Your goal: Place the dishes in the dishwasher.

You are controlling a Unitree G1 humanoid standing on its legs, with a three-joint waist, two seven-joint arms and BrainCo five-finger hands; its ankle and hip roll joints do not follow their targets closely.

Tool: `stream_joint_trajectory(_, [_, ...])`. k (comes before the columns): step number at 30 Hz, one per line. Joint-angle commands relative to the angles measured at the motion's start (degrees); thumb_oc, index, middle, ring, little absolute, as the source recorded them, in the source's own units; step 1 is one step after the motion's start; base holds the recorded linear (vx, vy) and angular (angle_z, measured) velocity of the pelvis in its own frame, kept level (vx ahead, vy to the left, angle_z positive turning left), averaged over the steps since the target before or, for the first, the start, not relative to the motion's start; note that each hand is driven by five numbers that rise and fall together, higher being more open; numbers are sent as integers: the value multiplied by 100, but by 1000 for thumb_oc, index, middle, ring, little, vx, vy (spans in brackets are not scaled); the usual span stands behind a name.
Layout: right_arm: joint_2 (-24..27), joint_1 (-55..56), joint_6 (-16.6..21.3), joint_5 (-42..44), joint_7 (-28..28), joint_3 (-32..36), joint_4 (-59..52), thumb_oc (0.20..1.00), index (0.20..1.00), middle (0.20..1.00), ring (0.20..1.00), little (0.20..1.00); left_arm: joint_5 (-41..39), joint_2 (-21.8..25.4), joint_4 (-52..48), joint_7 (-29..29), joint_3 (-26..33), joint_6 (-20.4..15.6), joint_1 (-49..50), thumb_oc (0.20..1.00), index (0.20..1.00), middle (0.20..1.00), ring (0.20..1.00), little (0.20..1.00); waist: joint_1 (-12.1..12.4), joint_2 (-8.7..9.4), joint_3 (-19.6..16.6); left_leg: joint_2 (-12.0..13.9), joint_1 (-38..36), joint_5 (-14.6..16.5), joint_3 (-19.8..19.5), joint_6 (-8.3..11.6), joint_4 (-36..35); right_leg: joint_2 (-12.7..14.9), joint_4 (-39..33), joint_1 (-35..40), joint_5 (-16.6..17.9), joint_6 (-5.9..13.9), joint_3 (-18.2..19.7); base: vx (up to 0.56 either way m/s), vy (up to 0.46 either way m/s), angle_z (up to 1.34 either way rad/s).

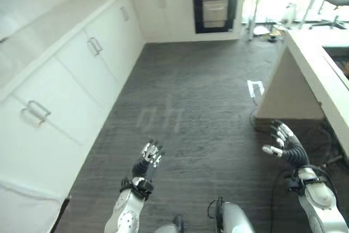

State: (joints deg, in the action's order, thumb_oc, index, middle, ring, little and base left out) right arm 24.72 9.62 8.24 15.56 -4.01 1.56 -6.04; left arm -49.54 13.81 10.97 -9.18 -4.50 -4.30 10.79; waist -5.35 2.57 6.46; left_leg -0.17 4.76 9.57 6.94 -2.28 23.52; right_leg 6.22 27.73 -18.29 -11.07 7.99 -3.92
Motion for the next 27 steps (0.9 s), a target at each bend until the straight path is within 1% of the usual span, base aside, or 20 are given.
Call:
stream_joint_trajectory(1, [318, 207, 305, -270, 47, 157, -112, 1000, 1000, 1000, 1000, 1000, -396, 30, -230, -35, 279, -151, -45, 1000, 1000, 1000, 1000, 1000, -73, 31, -247, -137, -678, -232, 6, 380, -633, -267, -1054, 546, 606, -262, 17, 342, -274, 30])
stream_joint_trajectory(2, [329, 212, 338, -299, 13, 192, -90, 1000, 1000, 1000, 1000, 1000, -427, -10, -254, -44, 289, -155, -23, 1000, 1000, 1000, 1000, 1000, -30, 60, -210, -159, -651, -477, 16, 437, -633, -252, -1054, 633, 555, -308, 18, 214, -176, 35])
stream_joint_trajectory(3, [364, 225, 375, -375, 9, 252, -76, 1000, 1000, 1000, 1000, 1000, -444, -53, -298, -61, 291, -168, 0, 1000, 1000, 1000, 1000, 1000, 32, 82, -148, -107, -491, -577, 83, 458, -633, -223, -1054, 772, 473, -347, -73, 85, -76, 7])
stream_joint_trajectory(4, [379, 222, 384, -400, 27, 272, -76, 1000, 1000, 1000, 1000, 1000, -450, -64, -297, -88, 285, -180, 2, 1000, 1000, 1000, 1000, 1000, 37, 75, -120, -58, -427, -525, 116, 448, -633, -214, -1054, 822, 443, -347, -126, 46, -25, -4])
stream_joint_trajectory(6, [410, 126, 430, -414, 47, 333, -30, 1000, 1000, 1000, 1000, 1000, -476, -84, -230, -190, 282, -232, 8, 1000, 1000, 1000, 1000, 1000, 54, -37, -63, 152, -117, -69, 190, 430, -633, -225, -1054, 929, 358, -301, -319, 1, 66, 25])
stream_joint_trajectory(7, [408, 88, 437, -408, 30, 348, -34, 1000, 1000, 1000, 1000, 1000, -471, -88, -216, -189, 284, -247, 1, 1000, 1000, 1000, 1000, 1000, 53, -77, -61, 202, 10, 45, 151, 441, -633, -231, -1054, 938, 343, -284, -365, 5, 87, 66])
stream_joint_trajectory(10, [413, 86, 493, -469, -13, 353, -83, 1000, 1000, 1000, 1000, 1000, -395, -93, -145, -206, 278, -327, 1, 1000, 1000, 1000, 1000, 1000, 15, -128, -78, 259, 124, 108, 104, 413, -633, -234, -1054, 934, 292, -294, -366, 26, 91, 43])
stream_joint_trajectory(11, [22, 609, 1064, 320, -132, 12, -591, 1000, 1000, 1000, 1000, 1000, 31, 404, -593, 179, -100, -352, -39, 1000, 1000, 1000, 1000, 1000, -150, -97, -153, 260, 459, 137, 419, 243, -633, -567, -1054, 969, 170, -283, -294, 14, 62, 10])
stream_joint_trajectory(14, [45, 573, 1061, 621, -289, 54, -520, 1000, 1000, 1000, 1000, 1000, -35, 377, -627, 48, 52, -317, 53, 1000, 1000, 1000, 1000, 1000, -96, -73, -183, 220, 365, 168, 412, 243, -633, -582, -1054, 1006, 90, -369, -340, 21, -61, 11])
stream_joint_trajectory(15, [54, 527, 1031, 641, -280, 61, -516, 1000, 1000, 1000, 1000, 1000, -10, 367, -581, 23, 69, -353, 71, 1000, 1000, 1000, 1000, 1000, -84, -55, -167, 183, 295, 127, 513, 261, -633, -597, -1054, 1046, 69, -401, -324, 79, -101, 2])
stream_joint_trajectory(16, [99, 462, 984, 645, -241, 69, -561, 1000, 1000, 1000, 1000, 1000, -50, 347, -538, 11, 90, -337, 62, 1000, 1000, 1000, 1000, 1000, -46, 14, -104, 62, 184, -53, 689, 278, -633, -546, -1054, 1123, 52, -460, -292, 106, -113, -1])
stream_joint_trajectory(17, [139, 444, 990, 549, -148, 68, -590, 1000, 1000, 1000, 1000, 1000, -86, 317, -529, 0, 120, -257, 30, 1000, 1000, 1000, 1000, 1000, 6, 126, 3, -102, 107, -410, 844, 329, -633, -430, -1054, 1212, 44, -530, -251, 105, -108, -2])
stream_joint_trajectory(18, [145, 434, 1005, 470, -74, 67, -579, 1000, 1000, 1000, 1000, 1000, -37, 295, -521, -20, 131, -211, 21, 1000, 1000, 1000, 1000, 1000, 36, 168, 62, -118, 122, -696, 883, 418, -633, -380, -1054, 1256, 58, -545, -259, 114, -89, 6])
stream_joint_trajectory(19, [158, 398, 1003, 394, 58, 75, -557, 1000, 1000, 1000, 1000, 1000, 17, 289, -496, -47, 128, -168, 16, 1000, 1000, 1000, 1000, 1000, 55, 178, 168, 46, 232, -982, 938, 543, -633, -340, -1054, 1311, 89, -534, -320, 103, -33, 22])
stream_joint_trajectory(20, [175, 356, 965, 449, 80, 108, -544, 1000, 1000, 1000, 1000, 1000, -4, 276, -457, -101, 124, -184, 28, 1000, 1000, 1000, 1000, 1000, 29, 135, 219, 239, 297, -904, 988, 548, -633, -341, -1054, 1340, 87, -513, -384, 188, 90, 41])
stream_joint_trajectory(21, [144, 313, 942, 469, 42, 147, -468, 1000, 1000, 1000, 1000, 1000, -3, 206, -454, -163, 138, -209, 113, 1000, 1000, 1000, 1000, 1000, -20, -34, 257, 706, 600, -543, 980, 532, -633, -424, -1054, 1393, 21, -474, -494, 204, 170, 66])
stream_joint_trajectory(22, [138, 317, 928, 428, 22, 164, -461, 1000, 1000, 1000, 1000, 1000, -16, 189, -461, -165, 138, -215, 151, 1000, 1000, 1000, 1000, 1000, -36, -91, 245, 855, 761, -483, 903, 551, -633, -455, -1054, 1409, -11, -468, -511, 301, 259, 68])
stream_joint_trajectory(23, [159, 367, 874, 403, -35, 226, -515, 1000, 1000, 1000, 1000, 1000, -73, 171, -479, -137, 143, -203, 213, 1000, 1000, 1000, 1000, 1000, -44, -170, 228, 1078, 1007, -620, 667, 649, -633, -502, -1054, 1479, -86, -482, -505, 267, 218, 59])
stream_joint_trajectory(25, [254, 391, 905, 461, -154, 314, -485, 1000, 1000, 1000, 1000, 1000, -147, 125, -354, -230, 229, -231, 265, 1000, 1000, 1000, 1000, 1000, -43, -227, 223, 1264, 1103, -734, 612, 728, -633, -475, -1054, 1645, -206, -492, -515, 304, 260, 30])
stream_joint_trajectory(27, [303, 311, 931, 448, -98, 247, -426, 1000, 1000, 1000, 1000, 1000, -140, 141, -238, -261, 238, -301, 217, 1000, 1000, 1000, 1000, 1000, -55, -277, 180, 1332, 1085, -668, 734, 751, -633, -420, -1054, 1775, -311, -477, -550, 307, 281, -3])
